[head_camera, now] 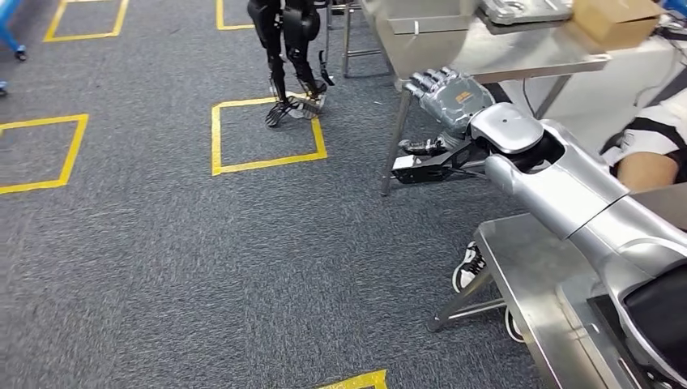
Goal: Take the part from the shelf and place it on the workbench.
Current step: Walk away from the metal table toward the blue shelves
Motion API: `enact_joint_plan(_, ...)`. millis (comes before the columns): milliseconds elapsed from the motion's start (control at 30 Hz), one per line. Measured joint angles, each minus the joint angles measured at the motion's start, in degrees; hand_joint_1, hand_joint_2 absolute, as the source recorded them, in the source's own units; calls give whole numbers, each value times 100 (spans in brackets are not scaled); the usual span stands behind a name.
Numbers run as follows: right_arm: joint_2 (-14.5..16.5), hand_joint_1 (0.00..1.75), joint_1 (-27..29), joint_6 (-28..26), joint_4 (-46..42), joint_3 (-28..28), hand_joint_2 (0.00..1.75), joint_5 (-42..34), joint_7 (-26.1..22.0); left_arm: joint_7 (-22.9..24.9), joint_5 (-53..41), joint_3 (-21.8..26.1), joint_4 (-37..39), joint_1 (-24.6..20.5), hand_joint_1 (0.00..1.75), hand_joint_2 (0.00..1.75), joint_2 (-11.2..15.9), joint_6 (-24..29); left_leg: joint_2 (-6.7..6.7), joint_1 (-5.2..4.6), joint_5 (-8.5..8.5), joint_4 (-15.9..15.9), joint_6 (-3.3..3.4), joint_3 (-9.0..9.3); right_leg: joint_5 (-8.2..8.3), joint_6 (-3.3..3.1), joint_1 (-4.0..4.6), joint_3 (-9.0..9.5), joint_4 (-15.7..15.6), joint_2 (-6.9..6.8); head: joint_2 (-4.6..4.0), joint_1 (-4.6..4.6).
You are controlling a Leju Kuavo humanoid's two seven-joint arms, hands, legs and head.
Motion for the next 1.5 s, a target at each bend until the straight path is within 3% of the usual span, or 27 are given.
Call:
enact_joint_plan(33,14,0,7,-9,9,-1,0,0,0,2,2,1,0,2,0,0,0,4,-77,-8,-2,2,0,15,246,-37,7,123,-335,50,-1,0)
enact_joint_plan(100,34,0,5,-30,25,-1,0,2,0,3,4,1,1,0,0,0,-7,8,-221,-8,-6,10,-12,23,616,-118,16,430,-1069,285,0,-3)
enact_joint_plan(167,56,0,4,-44,42,-1,0,4,0,3,4,1,1,-1,0,0,-13,9,-351,26,8,9,-57,-12,685,-159,37,569,-1396,416,1,-8)
enact_joint_plan(233,112,0,2,-50,52,-1,0,4,0,4,5,1,0,13,0,0,-11,11,-456,49,27,-8,-124,-44,691,-177,34,608,-1479,307,1,-13)
enact_joint_plan(300,171,0,-2,-53,60,-1,0,4,0,4,7,1,0,25,0,0,-7,12,-226,19,-84,150,-178,-120,734,-214,10,688,-1598,157,0,-21)
enact_joint_plan(367,192,0,-10,-55,73,-1,0,4,0,4,9,1,0,23,0,0,-5,13,163,9,-401,730,-222,-390,755,-244,19,746,-1668,-11,0,-28)
enact_joint_plan(433,201,0,-4,-56,89,0,0,5,-1,5,13,1,0,20,0,0,-6,12,297,53,-650,1378,-272,-718,744,-253,34,750,-1665,-171,1,-31)
enact_joint_plan(467,209,0,6,-56,96,1,0,10,-2,5,15,1,0,22,0,0,-5,12,317,77,-642,1488,-299,-779,734,-248,35,750,-1658,-248,0,-31)
enact_joint_plan(500,219,0,14,-58,103,1,0,15,-3,5,16,2,0,24,0,0,-2,12,339,101,-532,1376,-325,-725,720,-235,33,750,-1646,-325,-1,-31)
enact_joint_plan(567,244,0,19,-63,114,1,0,24,-3,4,19,2,0,24,0,0,7,13,507,130,-206,677,-365,-365,669,-184,26,750,-1589,-459,-1,-31)
enact_joint_plan(600,253,0,16,-67,121,1,0,24,-3,3,20,3,0,23,0,0,10,13,605,125,-96,348,-350,-193,634,-146,38,741,-1544,-516,0,-27)
enact_joint_plan(667,274,0,16,-78,134,1,0,27,-2,0,28,3,0,21,0,0,9,13,699,96,-60,73,-266,-56,583,-79,74,729,-1483,-605,0,-23)
enact_joint_plan(733,313,0,19,-90,144,1,0,40,-2,-7,48,3,-1,19,0,0,15,13,573,79,-55,81,-169,-58,552,-24,75,745,-1472,-685,0,-21)
enact_joint_plan(800,343,0,19,-101,150,0,0,68,-1,-12,67,3,-2,12,0,0,27,13,462,82,-34,53,-105,-43,410,29,26,714,-1318,-538,0,-20)
enact_joint_plan(900,329,0,30,-104,169,1,0,117,0,-7,76,3,-2,-7,0,0,36,27,279,72,-12,41,-34,-42,-97,45,-4,259,-338,-109,0,-17)
enact_joint_plan(933,323,0,41,-102,179,1,0,124,0,-3,76,3,-2,-7,0,0,37,33,207,61,-9,42,-24,-43,-200,36,0,79,-5,-58,0,-17)
enact_joint_plan(967,321,0,51,-101,187,2,0,127,0,-1,76,3,-2,-2,0,0,37,37,131,48,-7,43,-19,-43,-198,21,2,-32,164,-32,0,-17)
enact_joint_plan(1000,321,0,59,-100,191,1,0,127,0,1,76,3,-2,2,0,0,37,39,56,37,-4,46,-16,-42,-78,-6,5,-39,111,-13,0,-17)
enact_joint_plan(1033,321,0,61,-100,192,1,0,127,0,2,77,4,-2,6,0,0,37,41,-21,30,-3,49,-15,-39,134,-42,13,61,-160,25,0,-17)
enact_joint_plan(1100,320,0,53,-101,191,0,0,127,-1,10,81,5,0,6,0,0,31,42,-158,29,5,57,-26,-44,530,-127,30,387,-938,264,1,-20)
enact_joint_plan(1167,317,0,48,-99,190,-1,0,127,-3,30,97,5,2,2,0,0,25,44,-279,54,30,58,-68,-77,657,-171,48,566,-1360,447,1,-20)
enact_joint_plan(1233,336,0,48,-96,187,-1,0,127,-8,64,115,5,2,10,0,0,26,53,-416,75,71,28,-144,-107,666,-181,53,598,-1436,365,1,-19)
enact_joint_plan(1267,353,0,48,-94,188,0,0,127,-11,84,120,5,2,18,0,0,31,62,-404,68,67,36,-172,-123,689,-187,42,626,-1488,287,1,-19)
enact_joint_plan(1300,368,0,47,-93,189,1,0,127,-15,98,116,6,2,25,0,0,34,75,-302,51,11,103,-193,-159,717,-201,26,660,-1548,209,0,-28)
enact_joint_plan(1400,383,0,56,-74,193,2,0,126,-38,131,86,8,3,24,0,0,40,108,196,39,-481,950,-238,-541,758,-239,18,712,-1640,-27,0,-59)
enact_joint_plan(1467,382,0,92,-56,195,3,0,125,-57,143,75,8,3,24,0,0,42,112,306,68,-671,1478,-285,-775,751,-238,27,706,-1634,-193,1,-60)
enact_joint_plan(1500,383,0,111,-51,195,4,0,124,-63,143,75,8,4,27,0,0,49,110,331,82,-622,1470,-306,-753,744,-230,25,702,-1627,-272,0,-60)
